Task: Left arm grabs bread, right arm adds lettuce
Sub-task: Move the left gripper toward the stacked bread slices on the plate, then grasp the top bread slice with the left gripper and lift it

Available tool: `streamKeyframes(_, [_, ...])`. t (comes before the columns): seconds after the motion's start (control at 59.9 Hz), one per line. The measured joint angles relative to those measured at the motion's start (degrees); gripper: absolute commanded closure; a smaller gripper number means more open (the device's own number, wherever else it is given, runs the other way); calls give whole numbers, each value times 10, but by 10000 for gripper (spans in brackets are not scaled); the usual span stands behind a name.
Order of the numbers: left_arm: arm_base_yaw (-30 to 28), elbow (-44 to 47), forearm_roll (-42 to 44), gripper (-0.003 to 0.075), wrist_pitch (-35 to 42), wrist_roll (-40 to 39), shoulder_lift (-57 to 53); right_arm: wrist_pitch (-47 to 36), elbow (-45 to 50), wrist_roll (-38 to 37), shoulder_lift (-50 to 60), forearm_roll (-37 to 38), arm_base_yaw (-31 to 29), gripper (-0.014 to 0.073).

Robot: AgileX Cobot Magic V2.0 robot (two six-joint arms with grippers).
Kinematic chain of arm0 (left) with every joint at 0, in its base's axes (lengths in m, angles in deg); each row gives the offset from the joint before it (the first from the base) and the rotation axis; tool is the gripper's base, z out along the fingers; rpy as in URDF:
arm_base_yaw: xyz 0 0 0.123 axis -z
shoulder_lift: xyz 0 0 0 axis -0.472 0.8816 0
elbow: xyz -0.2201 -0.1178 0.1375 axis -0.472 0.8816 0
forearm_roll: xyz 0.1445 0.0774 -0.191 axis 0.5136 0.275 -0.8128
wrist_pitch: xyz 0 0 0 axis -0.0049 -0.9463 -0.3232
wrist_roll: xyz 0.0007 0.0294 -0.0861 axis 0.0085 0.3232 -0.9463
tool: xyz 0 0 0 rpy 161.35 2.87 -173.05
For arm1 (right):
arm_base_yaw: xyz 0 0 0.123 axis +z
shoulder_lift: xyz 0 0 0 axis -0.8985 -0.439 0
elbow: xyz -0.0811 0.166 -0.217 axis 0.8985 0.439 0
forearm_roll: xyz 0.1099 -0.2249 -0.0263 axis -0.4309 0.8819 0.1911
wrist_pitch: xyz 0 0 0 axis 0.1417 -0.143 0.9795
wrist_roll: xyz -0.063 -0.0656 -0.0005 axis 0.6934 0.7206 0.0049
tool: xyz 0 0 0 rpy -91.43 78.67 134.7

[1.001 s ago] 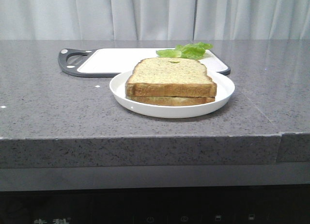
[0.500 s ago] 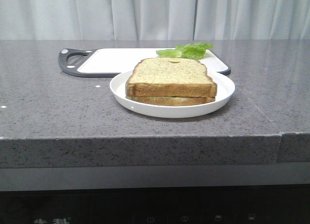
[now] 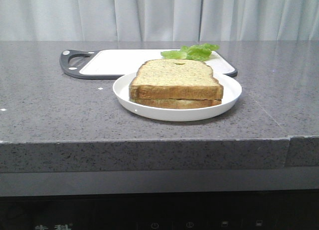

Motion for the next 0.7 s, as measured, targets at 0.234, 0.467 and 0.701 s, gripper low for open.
streamKeyframes(0.234, [9, -29, -86, 185, -47, 8, 25, 0, 0, 0, 0, 0, 0, 78])
streamKeyframes(0.467, [92, -162, -167, 185, -174, 36, 189, 0, 0, 0, 0, 0, 0, 78])
streamKeyframes(0.701, [202, -285, -199, 185, -217, 37, 381, 0, 0, 1, 0, 0, 0, 78])
